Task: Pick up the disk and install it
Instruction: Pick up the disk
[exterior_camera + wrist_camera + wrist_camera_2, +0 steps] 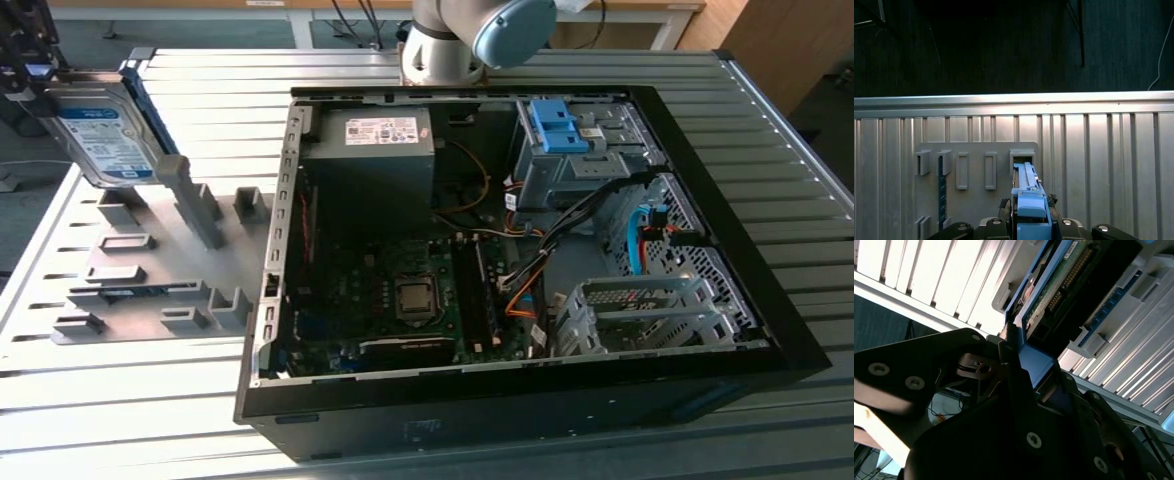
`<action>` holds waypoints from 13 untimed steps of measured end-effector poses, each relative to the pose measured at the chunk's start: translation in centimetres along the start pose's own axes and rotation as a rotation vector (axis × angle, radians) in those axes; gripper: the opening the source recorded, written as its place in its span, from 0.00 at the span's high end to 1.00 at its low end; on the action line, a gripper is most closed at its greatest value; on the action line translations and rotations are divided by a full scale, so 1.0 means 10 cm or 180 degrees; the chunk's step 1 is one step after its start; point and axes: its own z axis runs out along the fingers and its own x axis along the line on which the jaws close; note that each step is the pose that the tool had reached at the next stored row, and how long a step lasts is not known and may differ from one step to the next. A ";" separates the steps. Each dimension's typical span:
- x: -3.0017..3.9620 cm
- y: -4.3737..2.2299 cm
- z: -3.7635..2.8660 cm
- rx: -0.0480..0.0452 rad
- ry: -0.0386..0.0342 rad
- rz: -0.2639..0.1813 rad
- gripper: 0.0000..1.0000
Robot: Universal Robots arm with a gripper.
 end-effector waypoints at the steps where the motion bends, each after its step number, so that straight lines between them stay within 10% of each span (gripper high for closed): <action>1: 0.000 0.000 -0.002 0.0000 0.0000 0.0000 0.64; 13: 0.000 0.000 -0.027 0.0000 0.0000 0.0000 0.64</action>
